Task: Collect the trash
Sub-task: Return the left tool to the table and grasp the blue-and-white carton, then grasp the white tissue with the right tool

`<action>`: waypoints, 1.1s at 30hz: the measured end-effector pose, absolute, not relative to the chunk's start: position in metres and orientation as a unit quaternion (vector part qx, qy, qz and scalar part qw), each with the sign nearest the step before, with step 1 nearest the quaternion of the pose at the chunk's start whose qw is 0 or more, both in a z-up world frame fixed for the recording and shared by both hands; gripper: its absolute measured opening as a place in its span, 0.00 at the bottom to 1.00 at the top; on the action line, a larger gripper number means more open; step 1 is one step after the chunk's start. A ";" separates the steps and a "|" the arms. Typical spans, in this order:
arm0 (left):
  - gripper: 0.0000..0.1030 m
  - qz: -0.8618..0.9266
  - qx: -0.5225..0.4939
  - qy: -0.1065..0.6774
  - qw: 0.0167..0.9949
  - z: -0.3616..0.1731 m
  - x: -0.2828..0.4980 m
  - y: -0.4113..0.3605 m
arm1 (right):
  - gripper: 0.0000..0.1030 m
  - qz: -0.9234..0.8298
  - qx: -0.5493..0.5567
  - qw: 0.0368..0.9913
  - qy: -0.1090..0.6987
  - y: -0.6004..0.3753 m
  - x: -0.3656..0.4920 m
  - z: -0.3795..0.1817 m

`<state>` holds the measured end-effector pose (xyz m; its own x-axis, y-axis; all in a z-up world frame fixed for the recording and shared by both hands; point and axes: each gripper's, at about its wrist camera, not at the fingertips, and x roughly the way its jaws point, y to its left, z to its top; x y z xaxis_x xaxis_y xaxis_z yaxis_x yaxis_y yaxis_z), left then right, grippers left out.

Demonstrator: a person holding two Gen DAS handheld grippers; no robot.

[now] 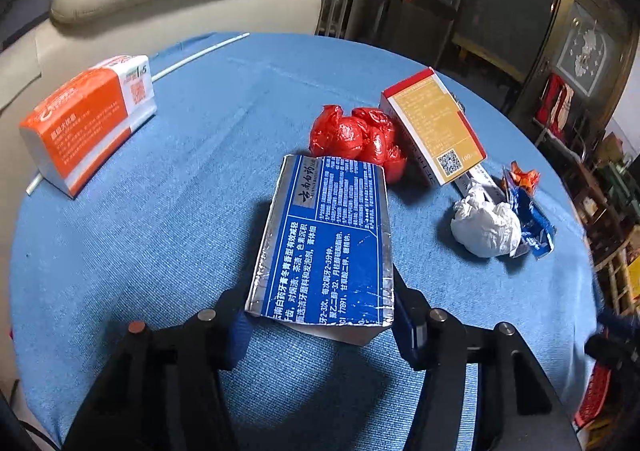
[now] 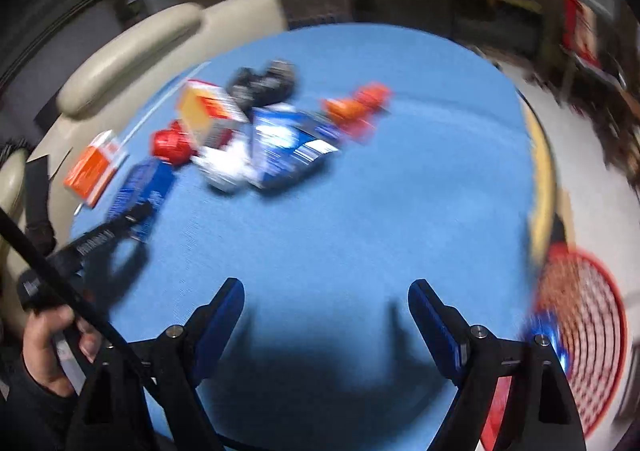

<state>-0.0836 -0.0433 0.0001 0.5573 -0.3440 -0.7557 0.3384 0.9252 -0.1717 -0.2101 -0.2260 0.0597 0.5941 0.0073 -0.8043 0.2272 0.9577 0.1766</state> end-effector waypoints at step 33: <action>0.58 -0.175 0.030 0.430 0.885 0.010 -0.094 -0.052 | 0.32 -0.005 0.121 0.912 0.393 -0.210 -0.166 0.071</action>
